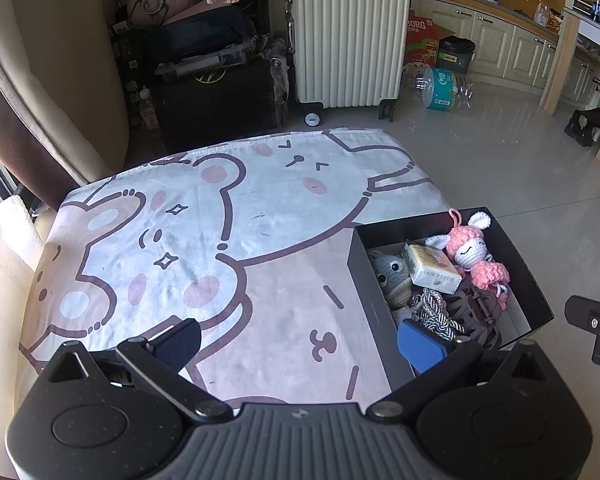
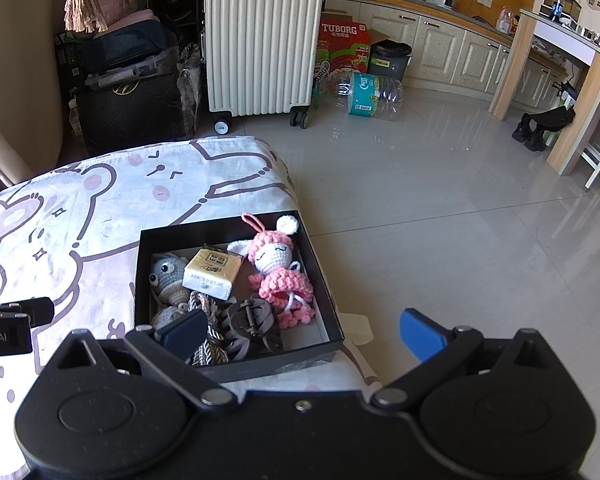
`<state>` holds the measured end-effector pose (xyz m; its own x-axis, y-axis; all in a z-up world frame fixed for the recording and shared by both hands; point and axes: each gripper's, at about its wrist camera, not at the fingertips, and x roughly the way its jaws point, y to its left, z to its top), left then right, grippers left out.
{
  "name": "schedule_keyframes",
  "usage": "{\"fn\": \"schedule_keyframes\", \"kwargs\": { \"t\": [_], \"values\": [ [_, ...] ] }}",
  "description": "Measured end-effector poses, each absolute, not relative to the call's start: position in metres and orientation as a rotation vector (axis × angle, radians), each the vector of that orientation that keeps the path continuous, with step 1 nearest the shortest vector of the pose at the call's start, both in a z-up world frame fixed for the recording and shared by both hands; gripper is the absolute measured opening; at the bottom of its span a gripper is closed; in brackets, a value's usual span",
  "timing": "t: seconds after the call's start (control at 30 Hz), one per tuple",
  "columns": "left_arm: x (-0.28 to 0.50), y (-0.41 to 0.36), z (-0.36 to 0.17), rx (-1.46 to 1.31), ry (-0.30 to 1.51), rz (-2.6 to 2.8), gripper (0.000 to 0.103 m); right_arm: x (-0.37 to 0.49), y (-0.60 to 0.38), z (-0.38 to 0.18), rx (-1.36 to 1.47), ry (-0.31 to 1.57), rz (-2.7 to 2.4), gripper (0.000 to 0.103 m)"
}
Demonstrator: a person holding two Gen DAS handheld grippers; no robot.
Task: Organize objects
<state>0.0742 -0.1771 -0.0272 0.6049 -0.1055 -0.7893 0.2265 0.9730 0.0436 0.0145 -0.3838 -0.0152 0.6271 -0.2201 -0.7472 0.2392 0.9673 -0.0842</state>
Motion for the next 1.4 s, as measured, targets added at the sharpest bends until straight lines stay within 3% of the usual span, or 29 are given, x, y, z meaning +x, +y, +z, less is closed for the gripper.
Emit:
{"fn": "schedule_keyframes", "kwargs": {
  "t": [1.4],
  "values": [
    [0.0744, -0.1764, -0.0272, 0.138, 0.911, -0.197, 0.103, 0.0141, -0.3853, -0.0155, 0.026, 0.856, -0.264, 0.103]
  ]
}}
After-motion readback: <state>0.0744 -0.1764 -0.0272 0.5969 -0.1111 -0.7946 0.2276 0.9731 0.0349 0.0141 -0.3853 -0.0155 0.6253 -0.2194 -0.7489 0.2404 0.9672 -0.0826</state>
